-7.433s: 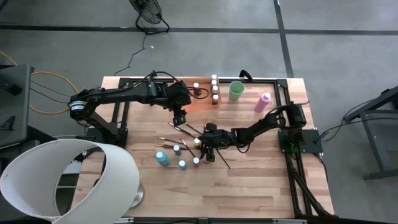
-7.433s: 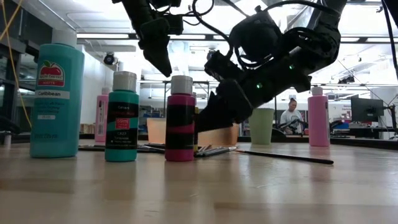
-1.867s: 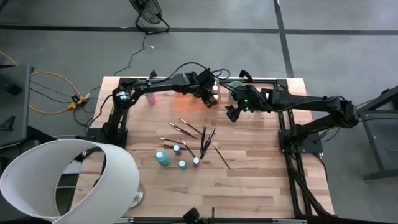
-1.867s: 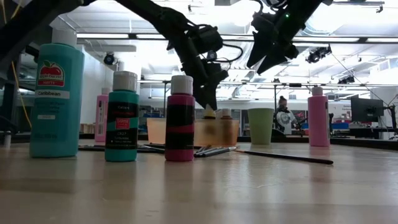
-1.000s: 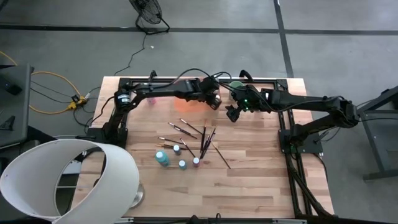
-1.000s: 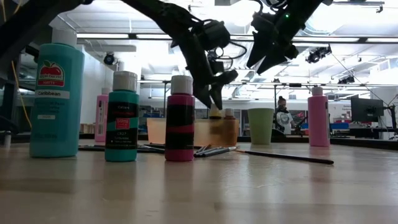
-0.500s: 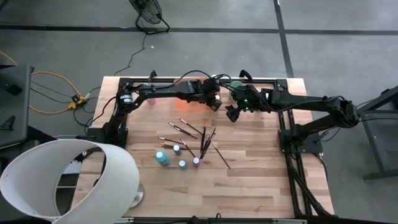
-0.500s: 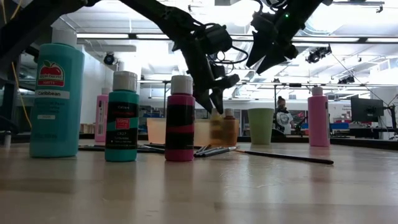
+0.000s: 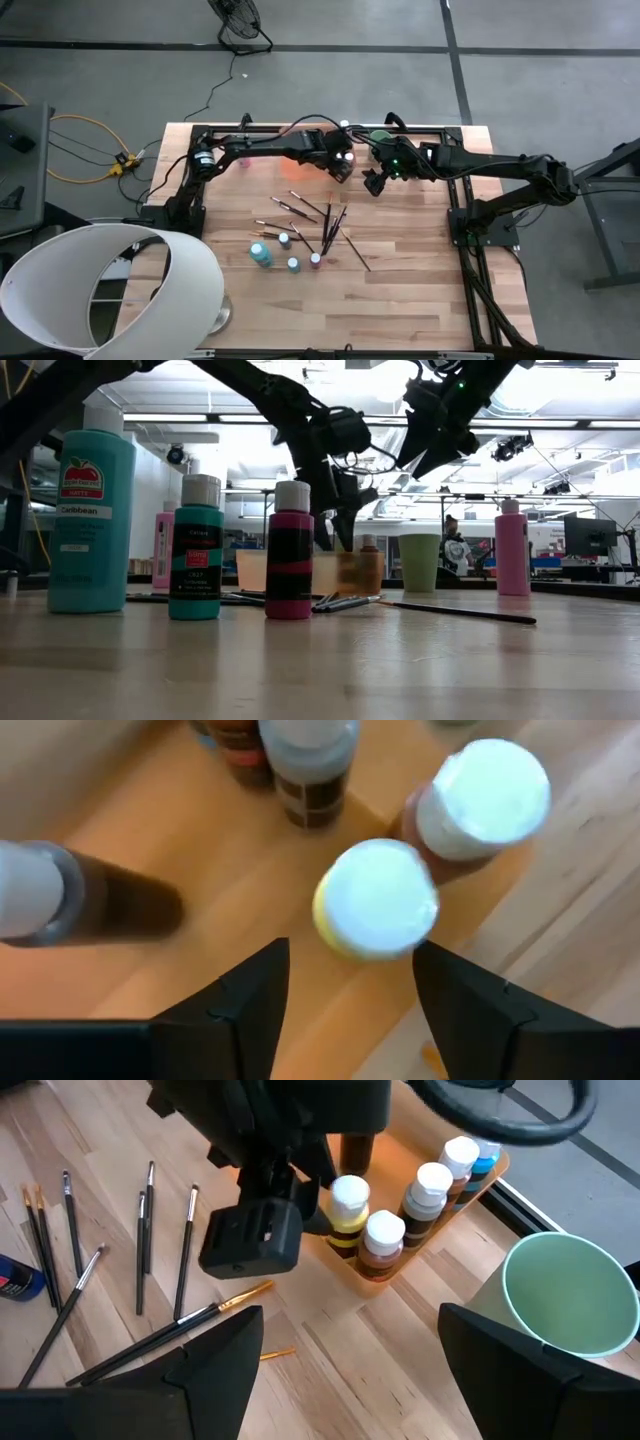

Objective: Pick & Place Paint Supplies
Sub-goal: Put the small yellow paint bottle into the orange bin, then put the small pink paint bottle into the orange bin

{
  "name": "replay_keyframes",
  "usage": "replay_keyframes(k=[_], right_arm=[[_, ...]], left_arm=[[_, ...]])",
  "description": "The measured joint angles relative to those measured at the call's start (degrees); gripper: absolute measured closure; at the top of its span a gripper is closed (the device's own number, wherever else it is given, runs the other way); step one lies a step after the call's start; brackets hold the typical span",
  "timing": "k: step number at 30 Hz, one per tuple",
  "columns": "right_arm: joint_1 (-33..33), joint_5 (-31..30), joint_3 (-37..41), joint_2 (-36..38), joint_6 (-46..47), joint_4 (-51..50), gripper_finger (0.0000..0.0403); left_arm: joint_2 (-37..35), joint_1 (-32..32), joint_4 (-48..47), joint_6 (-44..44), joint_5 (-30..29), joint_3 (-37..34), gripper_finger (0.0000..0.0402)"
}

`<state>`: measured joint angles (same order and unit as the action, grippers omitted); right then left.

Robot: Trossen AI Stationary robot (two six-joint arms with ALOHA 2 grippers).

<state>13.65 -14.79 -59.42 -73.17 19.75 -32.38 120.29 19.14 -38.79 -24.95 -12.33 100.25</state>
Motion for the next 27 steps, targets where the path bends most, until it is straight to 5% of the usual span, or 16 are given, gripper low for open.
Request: replay_keyframes(k=[11,23,27], right_arm=[[-0.04,0.36,0.0,0.0,0.13,-0.49,0.0109],[-3.16,12.39,3.32,-0.01,-1.83,-2.46,0.0109],[-7.63,15.29,7.86,-0.02,-1.98,4.04,0.0109]], left_arm=[[-4.77,-0.03,-2.79,4.44,0.4,0.12,0.0179],[-13.05,-3.69,-10.53,14.91,0.65,0.2,0.0179],[-13.99,-5.33,-13.29,16.02,-0.25,0.09,0.0179]])
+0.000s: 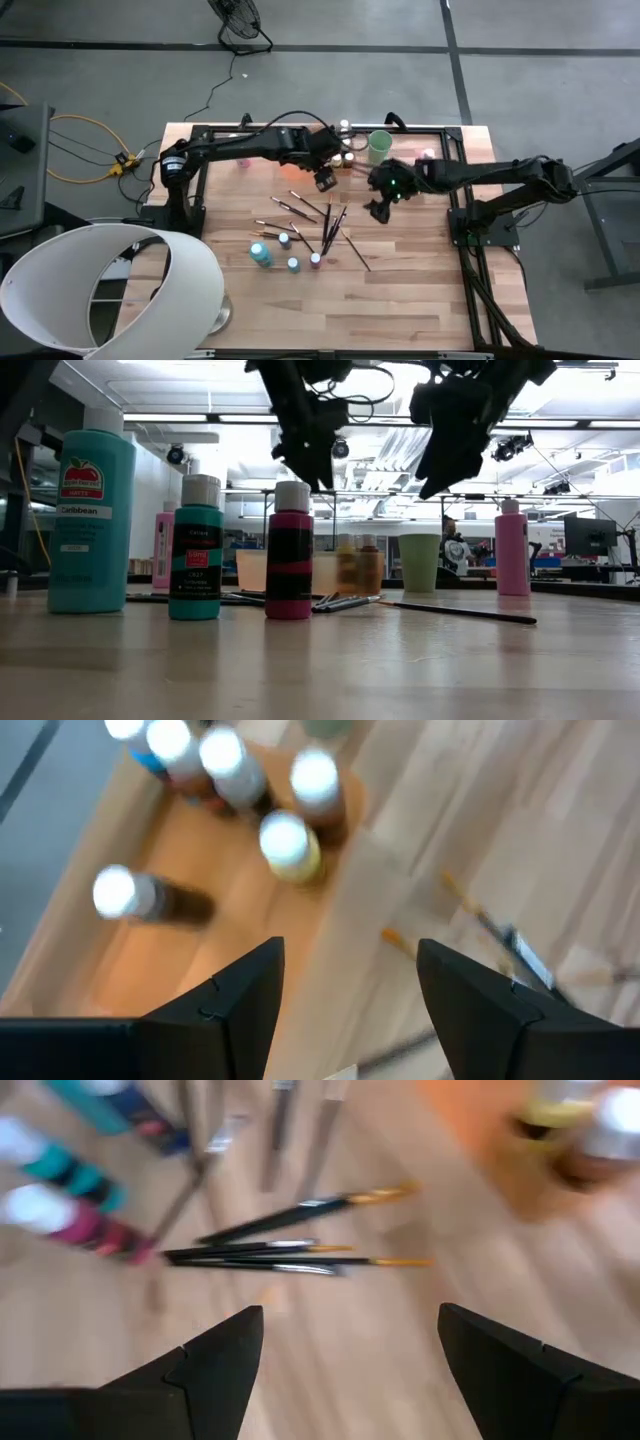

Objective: Pick & Place Paint Supplies
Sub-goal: Put the small pink paint bottle into the orange bin

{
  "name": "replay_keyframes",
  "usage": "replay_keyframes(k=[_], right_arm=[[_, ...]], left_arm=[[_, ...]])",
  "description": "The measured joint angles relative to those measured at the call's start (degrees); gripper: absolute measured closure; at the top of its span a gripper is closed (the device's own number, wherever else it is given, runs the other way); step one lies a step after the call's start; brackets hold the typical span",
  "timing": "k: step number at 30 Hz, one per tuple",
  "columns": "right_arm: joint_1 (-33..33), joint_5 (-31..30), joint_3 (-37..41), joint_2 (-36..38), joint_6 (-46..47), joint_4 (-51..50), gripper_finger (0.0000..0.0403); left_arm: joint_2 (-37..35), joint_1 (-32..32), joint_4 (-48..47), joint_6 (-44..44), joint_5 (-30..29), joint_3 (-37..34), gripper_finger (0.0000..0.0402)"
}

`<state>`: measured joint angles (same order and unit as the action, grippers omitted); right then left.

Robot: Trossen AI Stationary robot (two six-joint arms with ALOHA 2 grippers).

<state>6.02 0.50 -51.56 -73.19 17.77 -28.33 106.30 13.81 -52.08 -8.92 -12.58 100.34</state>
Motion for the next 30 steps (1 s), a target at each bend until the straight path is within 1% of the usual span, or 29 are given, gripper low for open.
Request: replay_keyframes(k=[4,7,9,12,13,15,19,24,28,30], right_arm=[[-5.59,-0.39,5.26,-0.02,-0.06,10.78,0.0109],[-9.5,-3.9,8.03,-0.02,-0.43,17.96,0.0109],[-11.98,-6.77,9.35,-0.05,-2.77,21.03,0.0109],[-14.89,-9.11,10.2,-0.81,-5.33,24.24,0.0109],[-15.62,-9.33,10.29,-1.49,-5.37,24.72,0.0109],[-16.84,-9.41,10.27,-3.01,-4.29,25.62,0.0109],[-19.17,-9.19,10.35,-8.5,-1.47,30.9,0.0109],[-22.53,-9.72,10.36,-17.79,-1.47,43.62,0.0109],[-24.96,-12.92,10.2,-24.95,-1.08,54.94,0.0109],[-25.75,-15.14,9.56,-28.27,-1.08,58.45,0.0109]], left_arm=[[-1.04,-1.7,-1.59,1.11,-0.07,0.06,0.0179],[-1.51,-3.34,-1.89,1.2,-0.15,0.08,0.0179],[-2.2,-4.51,-2.39,1.2,0.09,-0.64,0.0179],[-3.81,-6.52,0.41,0.99,1.03,-4.11,0.0179],[-4.32,-7.3,0.45,0.79,1.43,-5.86,0.0179],[-5.89,-8.88,3.47,-0.4,1.54,-9.62,0.0179],[-11.81,-11.85,7.29,-3.26,1.55,-17.79,0.0179],[-19.54,-15.34,10.27,-6.35,0.48,-26.08,0.0179],[-25.16,-17.77,10.31,-8.77,-3.23,-30.47,0.0179],[-27.25,-18.16,9.61,-9.63,-3.71,-32.23,0.0179]])
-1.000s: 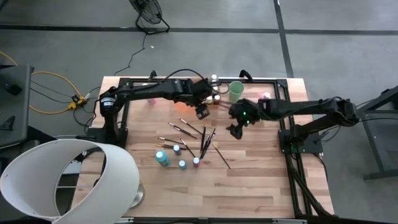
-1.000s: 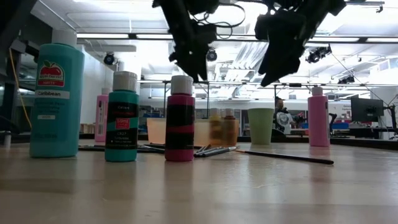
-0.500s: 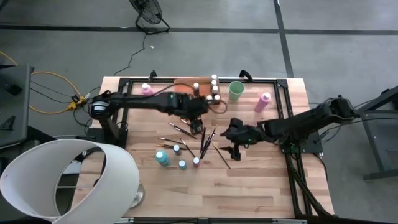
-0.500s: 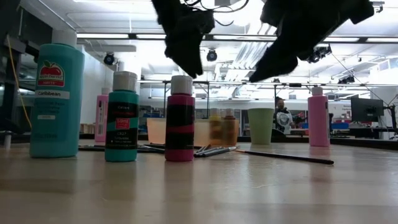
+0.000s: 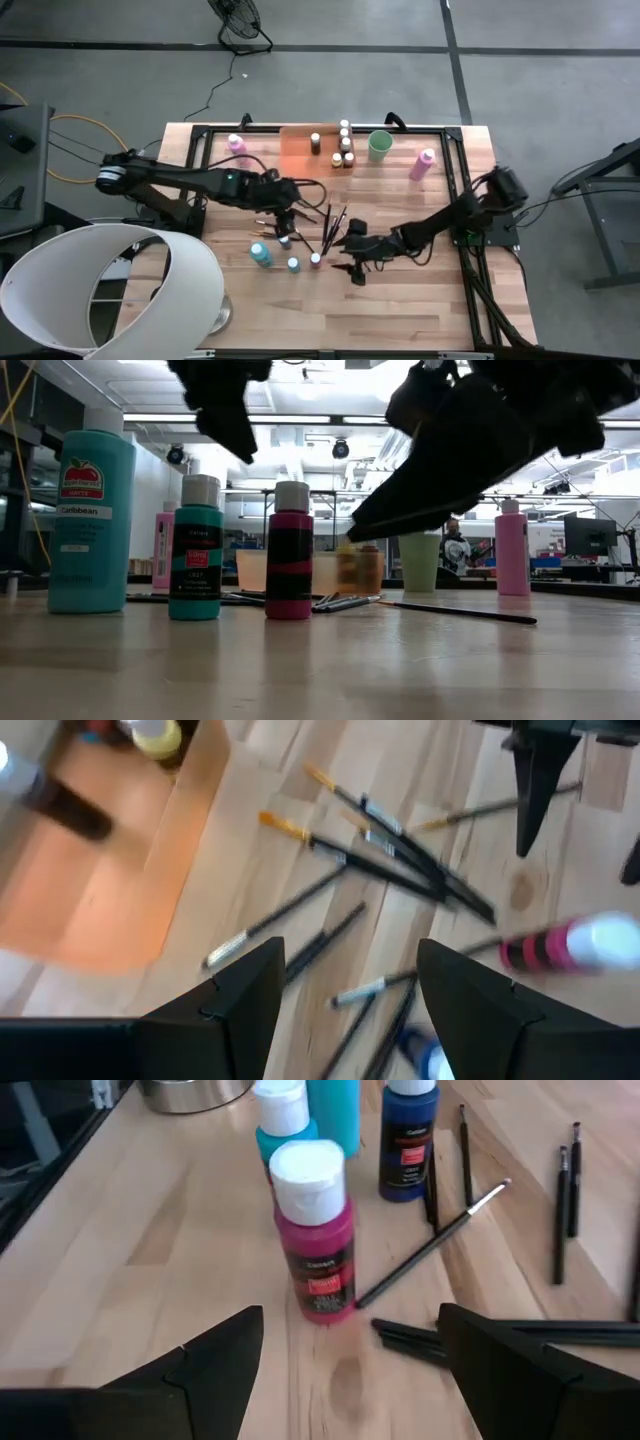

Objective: Pick & Place Paint Supplies
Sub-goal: Put the small pink paint bottle into the orange bin

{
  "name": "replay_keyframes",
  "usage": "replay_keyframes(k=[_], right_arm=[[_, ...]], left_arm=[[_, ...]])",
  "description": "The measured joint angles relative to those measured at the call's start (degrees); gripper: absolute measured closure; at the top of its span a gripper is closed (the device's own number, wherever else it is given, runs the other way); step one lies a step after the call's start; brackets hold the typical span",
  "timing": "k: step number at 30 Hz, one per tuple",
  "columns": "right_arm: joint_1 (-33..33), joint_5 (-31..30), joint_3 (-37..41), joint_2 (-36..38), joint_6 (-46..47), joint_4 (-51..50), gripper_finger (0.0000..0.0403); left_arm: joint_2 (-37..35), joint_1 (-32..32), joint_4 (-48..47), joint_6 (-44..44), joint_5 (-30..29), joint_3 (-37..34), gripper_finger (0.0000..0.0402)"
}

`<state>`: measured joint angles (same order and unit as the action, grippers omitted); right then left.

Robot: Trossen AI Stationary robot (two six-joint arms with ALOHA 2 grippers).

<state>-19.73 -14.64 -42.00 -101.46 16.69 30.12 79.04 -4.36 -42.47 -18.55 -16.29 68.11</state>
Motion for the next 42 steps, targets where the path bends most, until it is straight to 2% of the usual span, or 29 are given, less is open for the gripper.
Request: replay_keyframes(k=[5,11,22,26,36,42], right_arm=[[-0.69,-1.59,-3.47,-6.51,-0.04,3.26,0.0109],[-0.41,-2.84,-7.27,-12.27,-0.2,4.51,0.0109],[-0.02,-3.25,-9.7,-17.99,2.63,8.63,0.0113],[-0.04,-2.93,-9.7,-18.05,2.9,8.72,0.0139],[-0.03,-2.84,-9.72,-18.05,2.8,9.57,0.024],[-0.02,-2.79,-9.7,-17.51,6.34,9.33,0.0287]], left_arm=[[-3.37,0.19,0.15,-2.22,0.01,-2.49,0.0179],[-4.02,0.19,0.36,-2.57,0.06,-3.21,0.0179],[-4.04,0.19,-0.1,-2.57,0.2,-3.21,0.0179],[-4.04,0.19,-0.24,-2.59,0.22,-3.21,0.0179],[-4.04,0.19,-0.36,-2.58,0.19,-3.21,0.0179],[-4.04,0.19,0.42,-2.57,0.19,-3.21,0.0179]])
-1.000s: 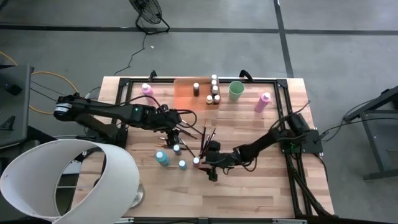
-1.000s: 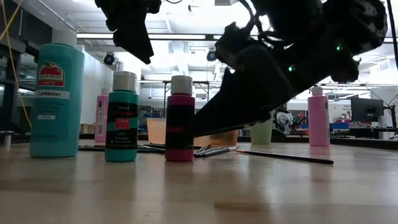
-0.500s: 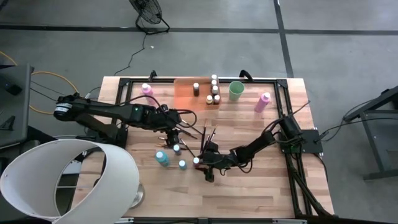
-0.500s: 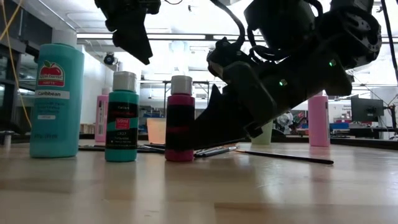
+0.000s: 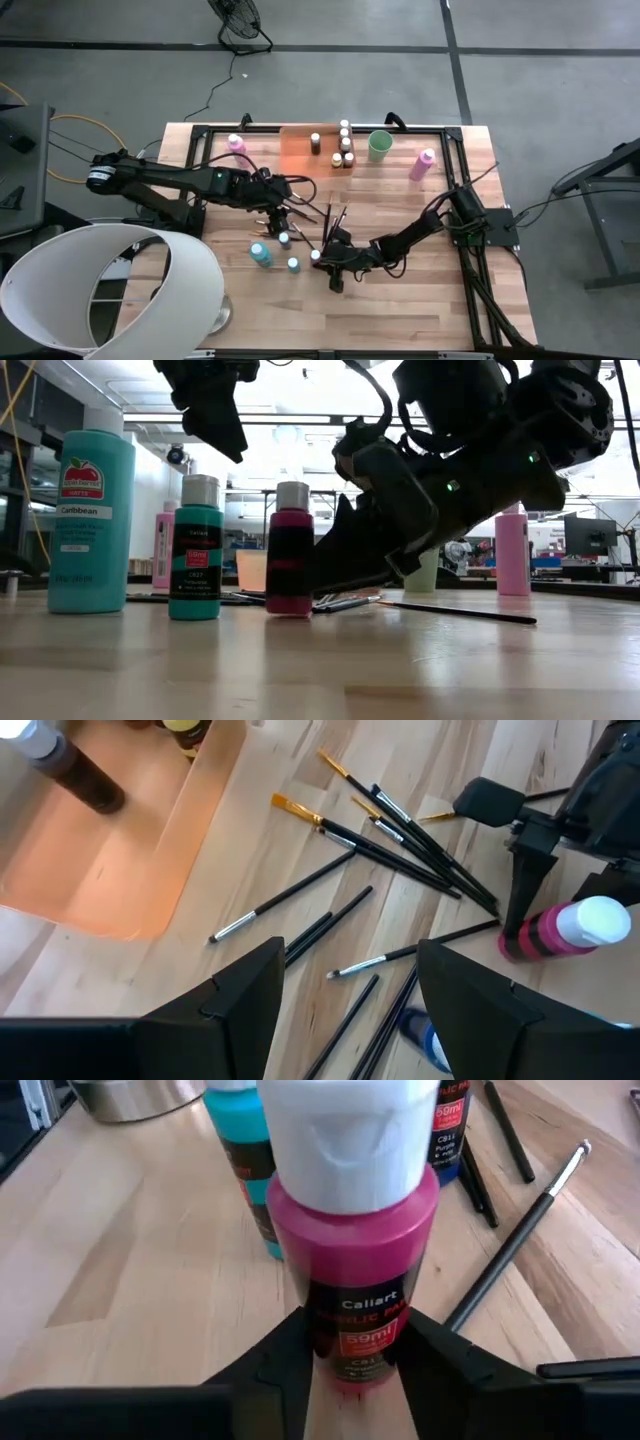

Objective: Pick & Place Paint Supplies
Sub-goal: Put the small pink paint bottle into the orange bin

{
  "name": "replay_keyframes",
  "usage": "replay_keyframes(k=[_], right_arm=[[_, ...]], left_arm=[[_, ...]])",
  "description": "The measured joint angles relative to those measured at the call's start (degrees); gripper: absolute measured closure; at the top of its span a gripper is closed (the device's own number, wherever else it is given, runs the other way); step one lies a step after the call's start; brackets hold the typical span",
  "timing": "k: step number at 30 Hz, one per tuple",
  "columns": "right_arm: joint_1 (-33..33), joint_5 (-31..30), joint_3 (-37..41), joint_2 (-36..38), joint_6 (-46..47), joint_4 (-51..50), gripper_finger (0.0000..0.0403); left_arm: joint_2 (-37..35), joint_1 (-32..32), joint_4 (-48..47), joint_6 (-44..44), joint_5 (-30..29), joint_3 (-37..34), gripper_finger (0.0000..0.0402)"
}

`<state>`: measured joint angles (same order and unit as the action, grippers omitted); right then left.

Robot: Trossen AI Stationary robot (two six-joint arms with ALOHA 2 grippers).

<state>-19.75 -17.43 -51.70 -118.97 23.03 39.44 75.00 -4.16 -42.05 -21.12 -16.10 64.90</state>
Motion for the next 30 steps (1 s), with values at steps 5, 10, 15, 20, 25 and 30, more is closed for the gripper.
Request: replay_keyframes(k=[5,10,15,20,25,30], right_arm=[[-0.02,-0.26,0.0,3.04,1.11,-1.31,0.0284],[0.56,-0.29,0.0,7.68,1.34,-7.44,0.0284],[2.32,-0.48,-0.05,12.87,2.68,-15.24,0.0285],[5.13,-0.34,-0.1,17.84,7.18,-22.53,0.028],[7.58,2.6,-0.07,21.75,4.56,-24.66,0.0279],[9.68,4.46,0.0,24.1,2.47,-24.92,0.0278]], left_arm=[[0.0,0.0,0.84,-0.15,0.5,0.02,0.0179],[0.0,0.0,3.41,1.21,2.42,0.02,0.0179],[0.01,0.02,9.65,6.42,7.55,0.07,0.0179],[0.02,0.02,14.67,12.06,14.38,0.07,0.0179],[0.26,0.04,17.17,12.9,14.28,0.11,0.0179],[0.7,0.07,20.14,12.49,13.28,0.09,0.0179]])
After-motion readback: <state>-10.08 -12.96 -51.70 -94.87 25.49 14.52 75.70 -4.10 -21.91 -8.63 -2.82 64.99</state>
